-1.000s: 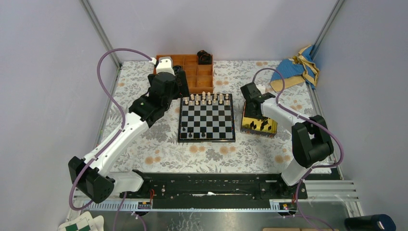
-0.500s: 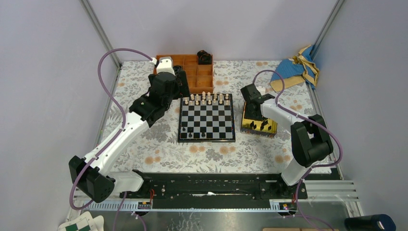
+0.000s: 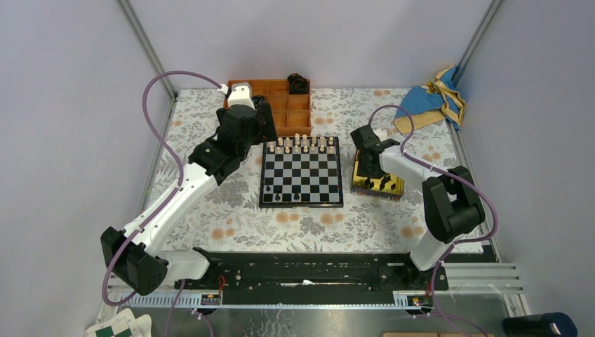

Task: Set up the chess pieces on the board
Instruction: Pick up the chess piece from the storage box.

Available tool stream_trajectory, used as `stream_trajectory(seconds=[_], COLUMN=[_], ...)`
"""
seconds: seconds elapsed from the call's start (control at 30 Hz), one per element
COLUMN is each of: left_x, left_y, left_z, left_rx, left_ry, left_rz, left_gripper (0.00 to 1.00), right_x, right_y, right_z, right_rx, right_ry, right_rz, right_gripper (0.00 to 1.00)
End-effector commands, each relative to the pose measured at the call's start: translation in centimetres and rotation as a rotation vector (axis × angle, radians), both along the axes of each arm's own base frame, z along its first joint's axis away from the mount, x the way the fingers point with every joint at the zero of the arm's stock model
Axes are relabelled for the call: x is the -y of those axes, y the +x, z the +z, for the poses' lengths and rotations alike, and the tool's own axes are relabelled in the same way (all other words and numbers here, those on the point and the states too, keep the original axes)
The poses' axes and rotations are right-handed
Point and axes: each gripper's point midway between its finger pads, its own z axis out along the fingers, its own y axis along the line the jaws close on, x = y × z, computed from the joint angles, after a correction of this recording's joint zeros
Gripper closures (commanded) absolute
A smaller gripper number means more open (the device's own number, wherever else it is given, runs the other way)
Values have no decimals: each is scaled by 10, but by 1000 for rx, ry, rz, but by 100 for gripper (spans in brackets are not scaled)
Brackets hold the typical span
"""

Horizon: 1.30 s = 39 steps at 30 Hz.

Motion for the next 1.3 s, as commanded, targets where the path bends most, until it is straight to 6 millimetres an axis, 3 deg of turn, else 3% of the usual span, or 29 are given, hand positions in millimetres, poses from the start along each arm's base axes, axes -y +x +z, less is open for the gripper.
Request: stream_trajectory(seconds=[0.0, 0.37, 0.7, 1.0, 1.27], left_x=[3, 4, 3, 1, 0], left_y=[6, 7, 6, 6, 4], left_z=[4, 0, 0, 1, 4], left_rx=[22, 14, 14, 18, 24], left_ry=[-27, -25, -25, -29, -35], left_rz=[0, -3, 0, 2, 2], left_gripper=[1, 1, 1, 1, 1], right_x=[-1, 1, 4, 5, 5], right_y=[2, 3, 5, 12, 22], right_z=[-4, -9, -7, 4, 29], right_rx=[-2, -7, -5, 22, 72], right_ry=[14, 13, -4, -14, -19], right_rz=[-13, -16, -15, -14, -3], right_gripper=[62, 70, 91, 99, 100])
